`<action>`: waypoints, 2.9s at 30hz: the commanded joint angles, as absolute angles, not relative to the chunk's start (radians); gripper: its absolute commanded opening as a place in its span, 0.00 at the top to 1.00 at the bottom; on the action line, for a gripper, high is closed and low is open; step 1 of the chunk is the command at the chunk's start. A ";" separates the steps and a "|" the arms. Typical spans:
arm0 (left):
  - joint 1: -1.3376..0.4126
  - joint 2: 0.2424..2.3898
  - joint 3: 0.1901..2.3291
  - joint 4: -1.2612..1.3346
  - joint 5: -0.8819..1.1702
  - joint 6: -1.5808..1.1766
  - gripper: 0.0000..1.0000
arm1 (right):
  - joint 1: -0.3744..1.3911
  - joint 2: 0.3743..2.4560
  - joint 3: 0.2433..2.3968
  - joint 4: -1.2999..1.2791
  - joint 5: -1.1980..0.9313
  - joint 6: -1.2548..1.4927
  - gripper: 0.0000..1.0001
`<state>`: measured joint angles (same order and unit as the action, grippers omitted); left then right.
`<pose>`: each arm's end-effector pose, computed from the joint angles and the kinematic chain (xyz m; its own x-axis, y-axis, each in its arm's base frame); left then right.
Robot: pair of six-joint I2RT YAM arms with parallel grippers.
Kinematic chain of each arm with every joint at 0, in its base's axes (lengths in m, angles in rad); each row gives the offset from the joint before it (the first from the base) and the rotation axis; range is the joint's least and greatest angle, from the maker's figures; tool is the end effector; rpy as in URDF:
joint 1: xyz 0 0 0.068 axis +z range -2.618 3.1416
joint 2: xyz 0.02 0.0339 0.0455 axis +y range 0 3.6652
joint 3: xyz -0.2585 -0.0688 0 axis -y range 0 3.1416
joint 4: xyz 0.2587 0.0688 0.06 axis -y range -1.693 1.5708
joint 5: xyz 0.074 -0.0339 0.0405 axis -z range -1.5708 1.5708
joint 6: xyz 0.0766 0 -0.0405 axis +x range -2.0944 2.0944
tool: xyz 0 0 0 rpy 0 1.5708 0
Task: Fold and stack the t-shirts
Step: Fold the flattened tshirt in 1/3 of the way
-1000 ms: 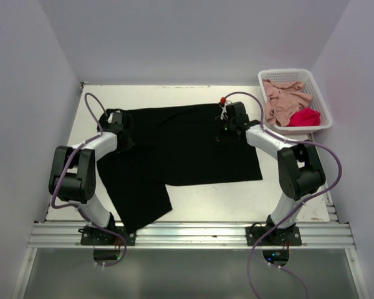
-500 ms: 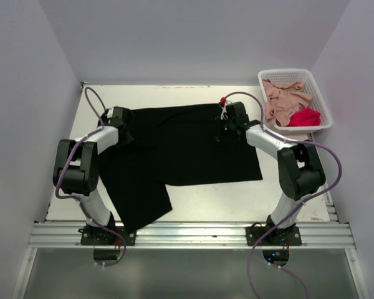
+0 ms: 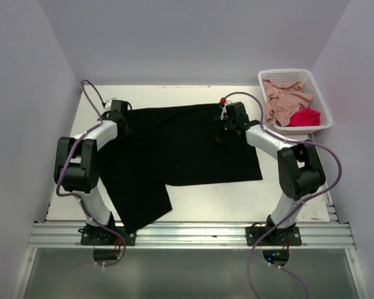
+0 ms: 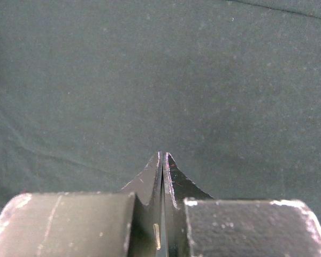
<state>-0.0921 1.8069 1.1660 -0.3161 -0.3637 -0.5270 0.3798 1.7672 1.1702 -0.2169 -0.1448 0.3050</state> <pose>0.4083 -0.0103 0.1392 -0.6442 -0.4125 -0.6441 -0.5114 0.8585 -0.0383 0.3869 0.1663 0.1623 -0.7818 0.0079 -0.6235 -0.2350 0.9225 0.3063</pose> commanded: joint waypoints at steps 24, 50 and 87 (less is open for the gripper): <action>-0.086 1.629 0.982 -0.318 -0.244 -0.492 1.00 | 0.387 1.775 1.198 -0.212 -0.138 0.291 1.00; -0.084 1.746 1.014 -0.287 -0.333 -0.512 1.00 | 0.390 1.763 1.197 -0.218 -0.133 0.285 1.00; -0.055 1.865 1.147 -0.284 -0.322 -0.482 0.95 | 0.390 1.776 1.197 -0.219 -0.133 0.281 1.00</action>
